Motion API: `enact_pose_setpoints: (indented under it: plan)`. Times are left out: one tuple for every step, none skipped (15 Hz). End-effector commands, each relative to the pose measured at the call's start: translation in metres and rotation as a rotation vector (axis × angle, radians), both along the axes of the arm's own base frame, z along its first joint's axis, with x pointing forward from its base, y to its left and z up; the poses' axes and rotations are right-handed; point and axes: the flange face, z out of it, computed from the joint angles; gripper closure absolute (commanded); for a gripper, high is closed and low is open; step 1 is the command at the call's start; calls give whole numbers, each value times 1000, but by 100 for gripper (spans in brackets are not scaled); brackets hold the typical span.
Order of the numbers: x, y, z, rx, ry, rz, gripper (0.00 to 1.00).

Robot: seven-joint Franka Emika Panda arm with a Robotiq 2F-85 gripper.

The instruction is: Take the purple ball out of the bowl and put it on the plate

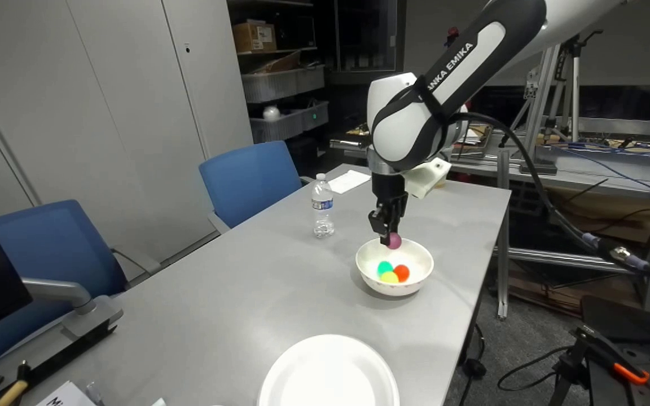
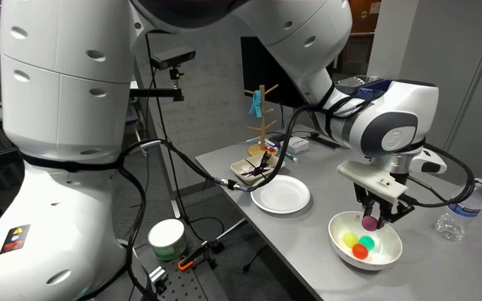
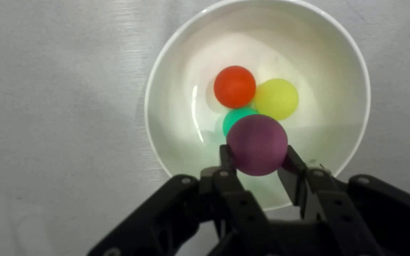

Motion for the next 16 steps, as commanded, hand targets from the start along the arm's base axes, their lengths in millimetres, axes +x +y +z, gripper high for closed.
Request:
enact_pose_setpoints:
  plan:
    - [-16,32,28,-1,-16,87,89]
    - [-16,43,33,1,-19,111,89]
    - [-17,53,36,4,-23,133,89]
    - [-18,66,39,7,-22,158,89]
    - [-19,78,40,9,-20,181,89]
    - [-20,91,41,11,-19,205,89]
    - [-21,104,40,16,-17,229,89]
    - [-22,117,38,18,-17,251,89]
    - [-23,129,34,22,-12,273,89]
    - [-23,141,28,18,-4,294,89]
    - [-24,153,23,22,8,317,89]
    - [-25,163,17,24,20,336,89]
    - [-26,173,12,25,28,353,89]
    - [-27,183,6,26,37,368,89]
    - [-28,192,1,26,44,383,89]
    - [-28,202,-4,26,50,399,89]
